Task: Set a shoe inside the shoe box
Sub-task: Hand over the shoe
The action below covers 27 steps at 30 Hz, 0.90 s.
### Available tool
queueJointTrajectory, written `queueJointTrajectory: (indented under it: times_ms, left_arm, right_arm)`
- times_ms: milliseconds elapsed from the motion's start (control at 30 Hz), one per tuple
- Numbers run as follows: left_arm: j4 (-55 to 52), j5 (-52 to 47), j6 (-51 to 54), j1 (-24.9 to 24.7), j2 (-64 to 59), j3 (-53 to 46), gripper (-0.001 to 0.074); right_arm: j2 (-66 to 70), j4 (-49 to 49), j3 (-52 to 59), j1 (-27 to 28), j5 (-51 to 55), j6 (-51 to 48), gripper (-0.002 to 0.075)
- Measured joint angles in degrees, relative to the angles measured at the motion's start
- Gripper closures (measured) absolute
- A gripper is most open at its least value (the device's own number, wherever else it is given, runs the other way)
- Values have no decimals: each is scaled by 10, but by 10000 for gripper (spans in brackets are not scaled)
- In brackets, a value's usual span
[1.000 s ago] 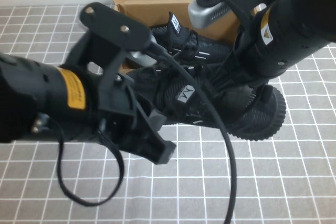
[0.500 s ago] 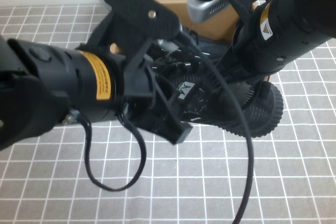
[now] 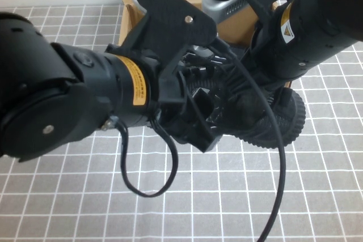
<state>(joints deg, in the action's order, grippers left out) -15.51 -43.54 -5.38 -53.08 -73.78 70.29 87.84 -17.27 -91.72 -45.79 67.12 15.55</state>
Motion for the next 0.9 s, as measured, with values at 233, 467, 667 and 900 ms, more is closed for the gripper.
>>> queueJointTrajectory:
  times_ms: [233,467,667,900]
  left_arm:
    - [-8,33,0,0,-12,0,330]
    - [-50,31,-33,0,-36,0,329]
    - [-96,22,-82,0,-46,0,329]
    - [-117,20,-124,0,-46,0,356]
  right_arm:
    - [2,1,0,0,-1,0,733]
    - [4,2,0,0,-1,0,733]
    - [4,2,0,0,-1,0,733]
    - [4,2,0,0,-1,0,733]
